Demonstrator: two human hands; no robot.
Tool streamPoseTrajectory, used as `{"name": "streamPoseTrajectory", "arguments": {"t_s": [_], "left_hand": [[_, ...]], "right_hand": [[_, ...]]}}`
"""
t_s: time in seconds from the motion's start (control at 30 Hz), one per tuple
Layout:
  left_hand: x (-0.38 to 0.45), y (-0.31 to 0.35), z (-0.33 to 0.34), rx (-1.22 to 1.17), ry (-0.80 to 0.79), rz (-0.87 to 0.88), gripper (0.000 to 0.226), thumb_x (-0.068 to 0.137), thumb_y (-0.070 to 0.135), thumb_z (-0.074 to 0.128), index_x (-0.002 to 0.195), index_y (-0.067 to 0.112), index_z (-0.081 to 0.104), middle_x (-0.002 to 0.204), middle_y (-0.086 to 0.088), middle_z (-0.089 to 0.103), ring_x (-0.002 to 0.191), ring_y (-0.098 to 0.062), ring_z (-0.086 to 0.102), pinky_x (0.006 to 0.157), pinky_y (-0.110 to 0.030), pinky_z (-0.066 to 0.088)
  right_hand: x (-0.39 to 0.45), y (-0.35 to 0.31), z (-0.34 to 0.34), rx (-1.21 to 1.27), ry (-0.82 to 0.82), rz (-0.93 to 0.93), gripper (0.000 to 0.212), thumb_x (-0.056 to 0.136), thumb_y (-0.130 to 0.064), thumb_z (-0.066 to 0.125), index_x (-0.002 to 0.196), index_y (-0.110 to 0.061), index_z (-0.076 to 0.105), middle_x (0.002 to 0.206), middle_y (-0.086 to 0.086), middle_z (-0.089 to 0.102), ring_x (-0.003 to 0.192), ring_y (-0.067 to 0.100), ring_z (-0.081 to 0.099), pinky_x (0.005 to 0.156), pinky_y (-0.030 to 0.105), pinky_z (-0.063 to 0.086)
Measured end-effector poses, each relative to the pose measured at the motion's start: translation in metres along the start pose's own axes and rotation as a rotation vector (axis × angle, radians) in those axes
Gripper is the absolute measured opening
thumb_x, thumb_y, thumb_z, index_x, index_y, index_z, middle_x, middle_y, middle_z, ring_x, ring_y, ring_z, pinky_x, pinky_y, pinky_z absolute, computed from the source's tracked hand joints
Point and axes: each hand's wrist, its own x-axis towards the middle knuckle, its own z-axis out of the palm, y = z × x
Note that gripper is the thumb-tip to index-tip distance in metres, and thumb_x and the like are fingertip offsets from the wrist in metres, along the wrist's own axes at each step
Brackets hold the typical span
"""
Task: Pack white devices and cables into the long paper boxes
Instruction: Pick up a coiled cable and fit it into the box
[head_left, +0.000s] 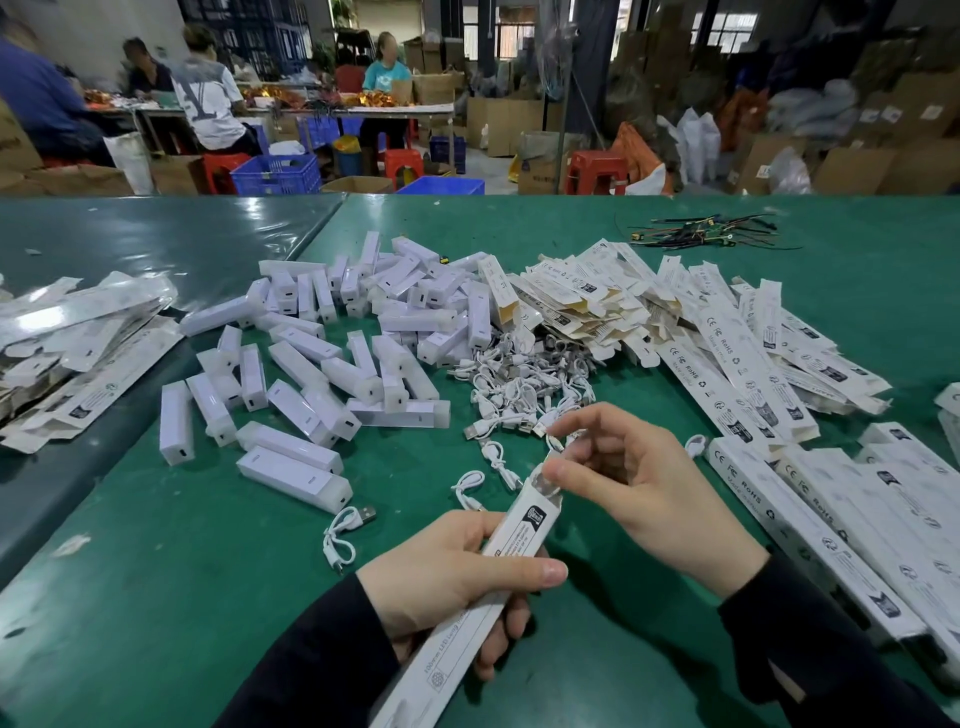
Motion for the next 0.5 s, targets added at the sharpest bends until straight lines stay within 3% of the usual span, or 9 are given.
{"name": "streamPoseTrajectory", "arguments": {"t_s": [0.2,0.33,0.5], "left_hand": [[0.0003,0.0008,0.0001,0.015,-0.005,0.0,0.033,0.072,0.028,0.078,0.088,0.011,0.055,0.055,-0.01,0.059,0.033,-0.015,0.051,0.037,-0.021,0.046],[0.0008,-0.0001,0.0023,-0.006,0.002,0.028,0.035,0.074,0.03,0.076,0.089,0.011,0.052,0.055,-0.01,0.059,0.032,-0.015,0.05,0.036,-0.021,0.045],[0.0027,-0.0016,0.0062,-0.034,0.035,0.065,0.033,0.078,0.032,0.07,0.09,0.011,0.048,0.054,-0.011,0.058,0.03,-0.015,0.048,0.035,-0.02,0.043]], "right_hand": [[-0.0014,-0.0003,0.0013,-0.068,-0.032,0.019,0.01,0.081,-0.02,0.079,0.083,-0.017,0.07,0.077,0.003,0.071,0.078,0.028,0.064,0.075,0.057,0.047],[-0.0023,-0.0011,0.0063,-0.001,-0.014,0.038,0.013,0.08,-0.023,0.08,0.079,-0.018,0.067,0.079,0.0,0.072,0.079,0.021,0.065,0.08,0.054,0.047],[-0.0022,-0.0003,0.0092,0.022,-0.039,0.073,0.02,0.083,-0.027,0.076,0.071,-0.013,0.067,0.071,-0.004,0.066,0.072,0.007,0.057,0.073,0.036,0.043]]}}
